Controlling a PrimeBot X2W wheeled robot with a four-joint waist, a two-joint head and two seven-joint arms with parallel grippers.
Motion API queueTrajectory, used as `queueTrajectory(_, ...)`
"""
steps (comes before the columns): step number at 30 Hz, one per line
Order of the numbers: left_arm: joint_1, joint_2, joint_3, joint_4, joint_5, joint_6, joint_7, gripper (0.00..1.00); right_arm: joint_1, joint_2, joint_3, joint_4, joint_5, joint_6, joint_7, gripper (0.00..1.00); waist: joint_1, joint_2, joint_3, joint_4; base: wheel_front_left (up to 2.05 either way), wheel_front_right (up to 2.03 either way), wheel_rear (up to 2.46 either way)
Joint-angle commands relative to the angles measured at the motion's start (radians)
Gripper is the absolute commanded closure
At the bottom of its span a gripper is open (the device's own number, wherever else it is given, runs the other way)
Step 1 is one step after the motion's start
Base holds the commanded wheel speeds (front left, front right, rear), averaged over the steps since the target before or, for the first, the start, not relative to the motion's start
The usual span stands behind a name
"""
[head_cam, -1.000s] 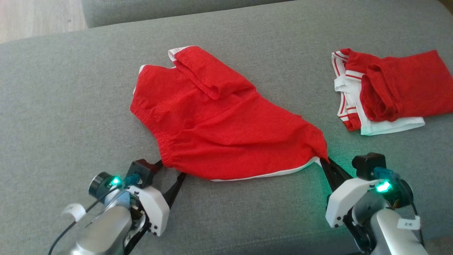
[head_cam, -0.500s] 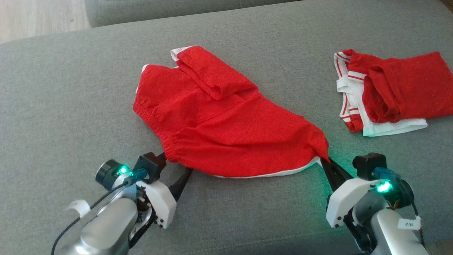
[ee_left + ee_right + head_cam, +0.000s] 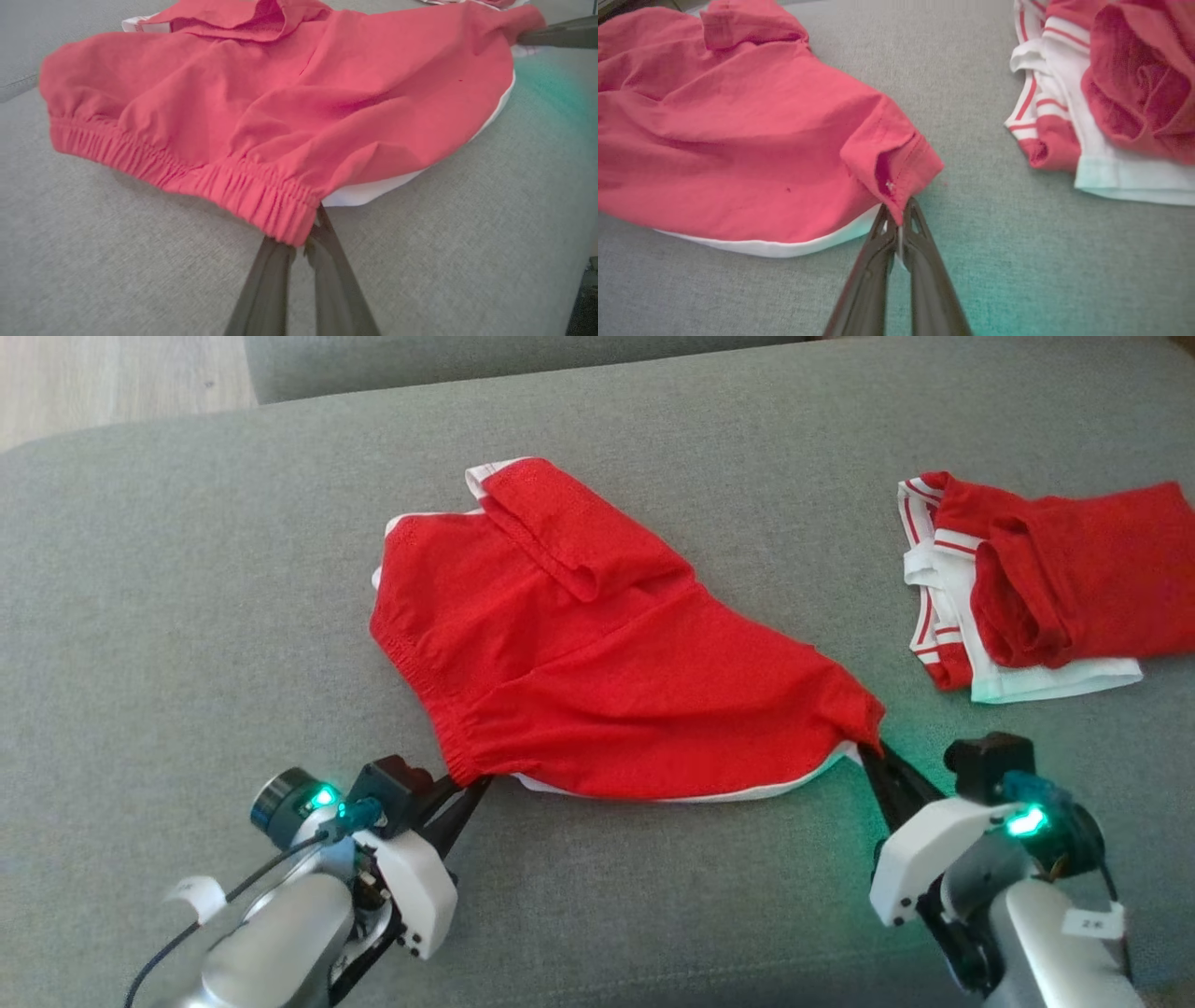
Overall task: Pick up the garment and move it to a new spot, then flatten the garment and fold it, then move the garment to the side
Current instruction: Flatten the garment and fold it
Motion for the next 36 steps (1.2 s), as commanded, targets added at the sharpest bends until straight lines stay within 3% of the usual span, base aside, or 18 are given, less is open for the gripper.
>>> queueTrajectory(1,-0.027,0.036,0.039,-0.019,0.002,-0.001,-0.008,1.00,-0.053,-0.019,0.014,-0.041,-0.001,0.002,-0.018,1.00,0.0000,0.0000,-0.007,0.002,0.00,0.00,0.00)
queueTrajectory(9,-0.067,0.100,-0.030,-0.057,-0.017,-0.007,0.009,1.00,-0.125,-0.074,0.019,-0.080,0.002,0.002,-0.067,1.00,0.0000,0.0000,-0.053,0.012,0.00,0.00,0.00)
queueTrajectory(17,-0.151,0.226,-0.135,-0.247,-0.143,-0.007,0.121,1.00,-0.247,-0.182,0.095,-0.149,0.023,0.002,-0.084,1.00,0.0000,0.0000,-0.119,0.016,0.00,0.00,0.00)
queueTrajectory(25,-0.296,0.355,-0.061,-0.511,-0.258,-0.006,0.268,1.00,-0.334,-0.282,0.083,-0.229,0.062,0.002,-0.002,1.00,0.0000,0.0000,-0.190,0.034,0.00,0.00,0.00)
queueTrajectory(36,-0.462,0.407,0.034,-0.733,-0.329,0.028,0.440,1.00,-0.298,-0.260,0.011,-0.424,0.118,0.002,0.194,1.00,0.0000,0.0000,-0.219,0.018,0.00,0.00,0.00)
